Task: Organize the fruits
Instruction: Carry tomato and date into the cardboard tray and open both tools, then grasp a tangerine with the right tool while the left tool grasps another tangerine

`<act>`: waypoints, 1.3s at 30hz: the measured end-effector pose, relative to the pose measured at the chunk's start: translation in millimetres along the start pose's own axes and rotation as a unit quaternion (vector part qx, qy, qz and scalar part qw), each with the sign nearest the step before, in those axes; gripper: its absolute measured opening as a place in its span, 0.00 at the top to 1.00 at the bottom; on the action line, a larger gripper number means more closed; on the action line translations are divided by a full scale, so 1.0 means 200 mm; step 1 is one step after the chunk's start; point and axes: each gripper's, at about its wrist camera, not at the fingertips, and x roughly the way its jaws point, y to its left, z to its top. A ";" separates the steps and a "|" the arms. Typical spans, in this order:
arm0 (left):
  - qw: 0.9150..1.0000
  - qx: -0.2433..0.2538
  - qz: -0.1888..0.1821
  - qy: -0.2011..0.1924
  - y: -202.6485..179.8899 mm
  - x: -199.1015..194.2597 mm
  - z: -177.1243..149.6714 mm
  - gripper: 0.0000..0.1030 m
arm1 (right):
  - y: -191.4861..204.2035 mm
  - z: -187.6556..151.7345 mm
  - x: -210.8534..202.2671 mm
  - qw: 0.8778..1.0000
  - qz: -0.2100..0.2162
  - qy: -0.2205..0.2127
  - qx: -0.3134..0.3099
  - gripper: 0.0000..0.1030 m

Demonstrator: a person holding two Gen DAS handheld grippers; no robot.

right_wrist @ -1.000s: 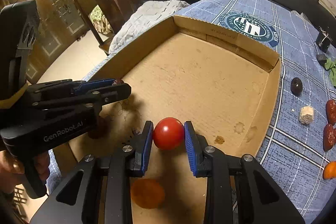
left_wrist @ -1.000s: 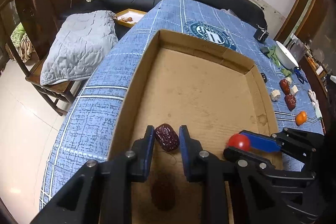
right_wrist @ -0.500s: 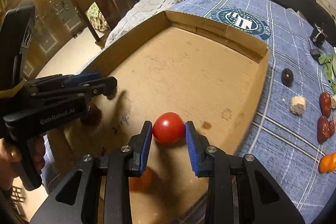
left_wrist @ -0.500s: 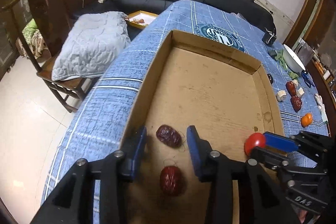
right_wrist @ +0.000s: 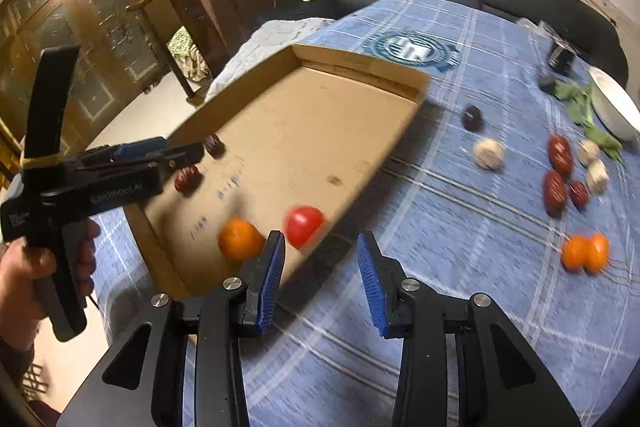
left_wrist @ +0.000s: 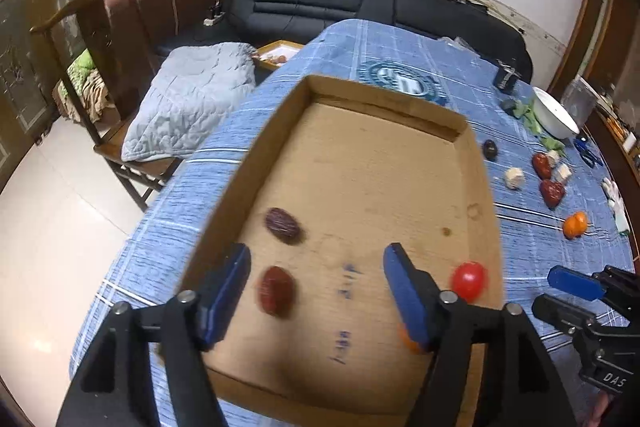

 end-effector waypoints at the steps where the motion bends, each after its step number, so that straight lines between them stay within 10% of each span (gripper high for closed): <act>1: 1.000 0.004 -0.002 -0.002 -0.04 -0.01 0.00 0.27 | -0.03 -0.02 -0.02 1.000 -0.001 0.000 0.004 0.62; 19: 0.988 0.143 -0.063 0.018 -0.94 0.02 -0.01 0.16 | -1.00 -0.19 -0.25 0.986 -0.087 -0.018 0.142 0.58; 33: 0.977 0.188 -0.085 0.053 -1.32 0.19 -0.02 0.15 | -1.22 -0.15 -0.16 0.994 -0.010 -0.010 0.113 0.71; 39: 0.972 0.193 -0.110 0.070 -1.51 0.31 0.00 0.19 | -1.29 -0.27 -0.35 0.991 -0.054 -0.043 0.113 0.71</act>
